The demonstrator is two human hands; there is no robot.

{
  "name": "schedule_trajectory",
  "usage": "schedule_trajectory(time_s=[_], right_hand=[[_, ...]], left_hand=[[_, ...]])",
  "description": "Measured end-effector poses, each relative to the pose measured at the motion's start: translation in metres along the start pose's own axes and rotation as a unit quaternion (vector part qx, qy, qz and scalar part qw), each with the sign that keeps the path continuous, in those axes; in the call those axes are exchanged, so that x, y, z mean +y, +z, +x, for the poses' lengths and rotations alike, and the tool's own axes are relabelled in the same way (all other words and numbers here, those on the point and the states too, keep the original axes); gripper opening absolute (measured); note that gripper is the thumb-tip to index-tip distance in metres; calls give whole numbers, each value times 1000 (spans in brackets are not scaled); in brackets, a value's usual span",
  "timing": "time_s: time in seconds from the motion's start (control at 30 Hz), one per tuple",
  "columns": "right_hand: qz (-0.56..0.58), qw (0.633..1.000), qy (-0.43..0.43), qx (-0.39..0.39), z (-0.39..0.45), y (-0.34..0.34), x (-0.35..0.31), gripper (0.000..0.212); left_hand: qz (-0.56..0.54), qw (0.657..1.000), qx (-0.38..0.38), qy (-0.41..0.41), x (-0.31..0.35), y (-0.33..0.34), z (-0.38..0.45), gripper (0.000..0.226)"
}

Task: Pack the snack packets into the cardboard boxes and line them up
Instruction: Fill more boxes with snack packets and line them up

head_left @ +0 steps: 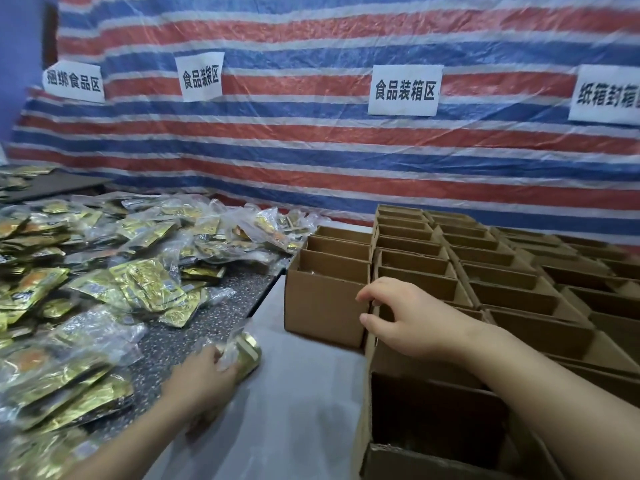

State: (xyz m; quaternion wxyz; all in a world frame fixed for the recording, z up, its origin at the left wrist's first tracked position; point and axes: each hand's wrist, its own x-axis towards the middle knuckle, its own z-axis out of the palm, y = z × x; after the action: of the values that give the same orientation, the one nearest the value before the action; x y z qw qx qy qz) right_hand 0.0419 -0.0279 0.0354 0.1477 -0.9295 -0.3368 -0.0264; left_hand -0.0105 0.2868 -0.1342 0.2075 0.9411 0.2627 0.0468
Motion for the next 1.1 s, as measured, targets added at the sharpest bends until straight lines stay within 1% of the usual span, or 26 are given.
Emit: schedule_trajectory(time_s=[0.03,0.07,0.13,0.2,0.23,0.3,0.33,0.4,0.47,0.5,0.53,0.6,0.63,0.67,0.73,0.77,0.8,0.83,0.9,0.93,0.97,1.0,1.03,1.07,1.1], right_hand=[[4,1000,4,0,-2,-1,-1,40],[5,1000,5,0,-4,-2,-1,40],[9,1000,8,0,-8,-2,-2,41],[16,1000,16,4,-14,-3,-2,42],[18,1000,19,8,-16,-4,-2,42],[24,999,27,11,-21,-6,-3,43],[31,999,32,17,-23,-7,-2,44],[71,996,43,42,-24,-9,0,42],[147,984,69,78,-23,-12,-2,44],[203,971,87,96,-22,-16,-5,51],[276,949,107,104,-22,-22,-8,65],[424,891,123,100,-23,-32,-15,105],[480,865,110,95,-26,-36,-17,118],[527,840,89,89,-31,-39,-18,117],[610,785,53,89,-41,-45,-19,91],[647,754,56,101,-46,-48,-20,84],[677,723,66,117,-50,-50,-20,81],[697,701,70,134,-54,-51,-18,79],[710,681,64,168,-64,-54,-14,69],[718,669,59,182,-69,-56,-12,62],[729,656,53,189,-75,-58,-10,54],[740,644,43,191,-80,-59,-8,44],[750,633,30,189,-85,-60,-5,35],[759,623,14,190,-90,-61,-2,31],[767,613,-1,191,-94,-62,1,31]], left_hand=[[3,1000,-30,-6,2,0,-1,52],[27,999,-40,-7,3,1,-2,59],[68,997,-22,-16,5,1,-1,62],[69,997,4,-19,9,0,-2,59],[56,998,7,-19,13,-2,-3,62],[4,1000,13,-17,21,-10,-8,72],[-32,999,23,-13,27,-17,-11,72],[-137,989,55,-1,48,-37,-17,61],[-247,966,71,32,81,-64,-30,45],[-293,952,72,60,100,-77,-38,39],[-336,935,67,96,121,-89,-46,34],[-413,896,31,159,163,-108,-68,27],[-447,877,-4,179,183,-113,-79,25],[-470,859,-44,198,203,-118,-90,25],[-495,827,-116,240,238,-118,-111,35],[-509,808,-139,261,253,-115,-120,40],[-524,791,-149,277,266,-111,-128,43],[-534,781,-145,289,276,-108,-136,48],[-564,750,-157,308,288,-101,-146,50],[-581,732,-170,312,291,-100,-151,46],[-590,722,-172,318,292,-99,-157,43],[-583,729,-147,327,294,-98,-161,43],[-559,747,-102,346,295,-97,-163,44],[-526,766,-47,367,297,-95,-165,41],[-494,785,5,373,295,-92,-166,34]])
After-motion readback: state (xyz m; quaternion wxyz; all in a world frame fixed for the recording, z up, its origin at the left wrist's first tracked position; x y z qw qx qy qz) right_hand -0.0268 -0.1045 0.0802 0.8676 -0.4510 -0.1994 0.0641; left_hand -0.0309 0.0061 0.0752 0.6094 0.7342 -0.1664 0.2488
